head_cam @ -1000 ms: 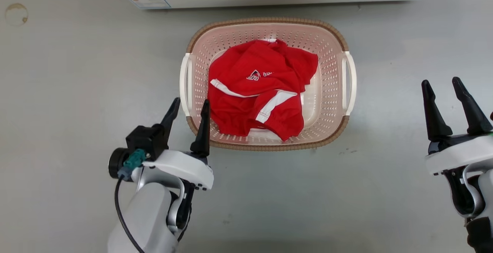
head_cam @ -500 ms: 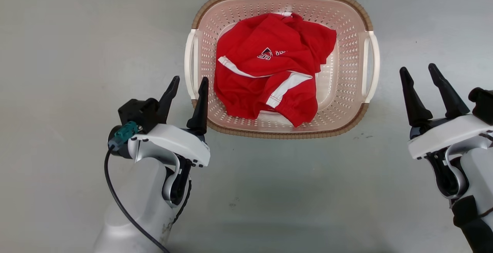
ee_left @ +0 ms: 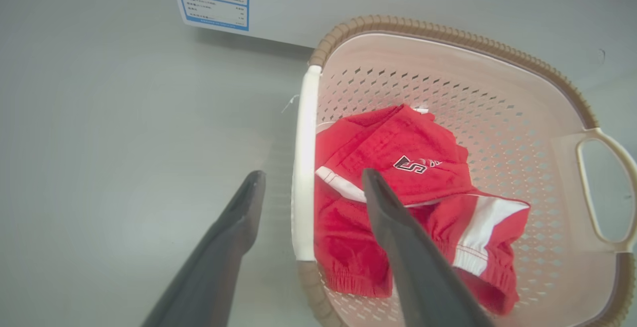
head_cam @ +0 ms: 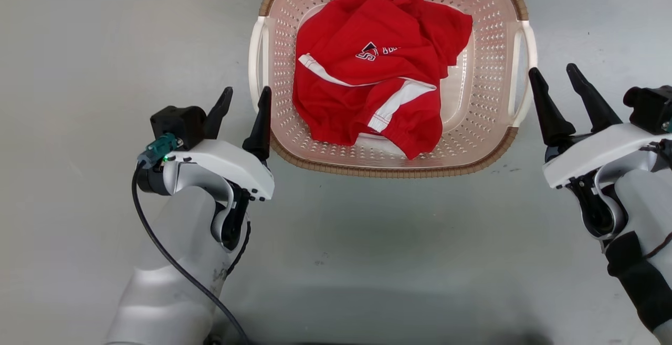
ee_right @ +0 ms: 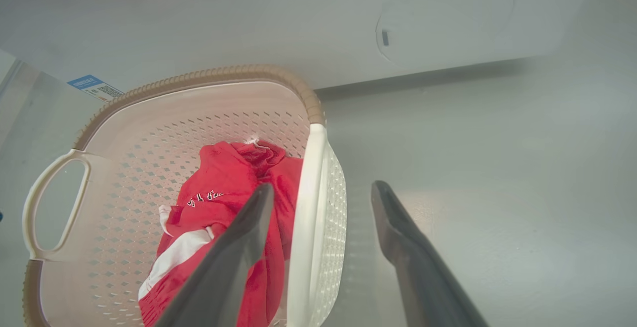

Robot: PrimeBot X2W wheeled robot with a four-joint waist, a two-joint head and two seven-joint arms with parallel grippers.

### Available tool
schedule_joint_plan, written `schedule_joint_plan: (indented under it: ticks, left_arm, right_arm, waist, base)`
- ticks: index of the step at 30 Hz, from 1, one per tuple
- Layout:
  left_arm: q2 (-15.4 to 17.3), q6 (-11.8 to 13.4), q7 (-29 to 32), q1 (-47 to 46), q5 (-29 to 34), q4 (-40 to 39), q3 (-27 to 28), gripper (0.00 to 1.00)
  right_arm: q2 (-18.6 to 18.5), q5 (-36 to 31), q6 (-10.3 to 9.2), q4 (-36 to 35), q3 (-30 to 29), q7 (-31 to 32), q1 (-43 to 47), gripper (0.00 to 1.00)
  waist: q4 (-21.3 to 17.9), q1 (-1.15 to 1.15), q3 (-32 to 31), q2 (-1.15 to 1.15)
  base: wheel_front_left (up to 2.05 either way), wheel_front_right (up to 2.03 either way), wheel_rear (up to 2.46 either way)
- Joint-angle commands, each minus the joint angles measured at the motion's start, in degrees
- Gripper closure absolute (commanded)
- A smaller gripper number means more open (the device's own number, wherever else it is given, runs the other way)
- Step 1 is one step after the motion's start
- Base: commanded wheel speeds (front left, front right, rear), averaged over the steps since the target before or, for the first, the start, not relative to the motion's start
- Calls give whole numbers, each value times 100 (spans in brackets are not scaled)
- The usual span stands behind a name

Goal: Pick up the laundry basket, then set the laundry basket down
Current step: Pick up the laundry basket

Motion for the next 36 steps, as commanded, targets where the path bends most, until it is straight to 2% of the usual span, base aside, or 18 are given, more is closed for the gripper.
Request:
schedule_joint_plan:
  ticks: [1, 6, 18, 35, 36]
  left_arm:
    - [138, -47, -59, 14, -27, -32, 150, 0]
    - [138, -55, -59, -327, -55, 307, 162, 0]
    - [252, -57, -59, -999, -290, 974, -193, 0]
    - [324, -58, -59, -1229, -480, 1109, -462, 0]
    - [330, -58, -59, -1240, -487, 1113, -474, 16]
  right_arm:
    - [-28, 68, 26, -41, 111, -69, 111, 0]
    - [-26, 316, 26, 219, 460, -69, -227, 0]
    - [153, 781, 26, 560, 1076, -69, -849, 0]
    - [217, 933, 26, 612, 1203, -69, -1012, 0]
    - [217, 935, 26, 608, 1208, -69, -1019, 37]
  waist:
    - [-4, 0, 49, 0]
    - [-26, 0, 233, 0]
    - [-68, 0, 707, 0]
    - [-28, 0, 853, 0]
    - [-34, 0, 857, 0]
  base:
    - [0, 0, 0]
    - [0, 0, 0]
    - [0, 0, 0]
    - [0, 0, 0]
    - [0, 0, 0]
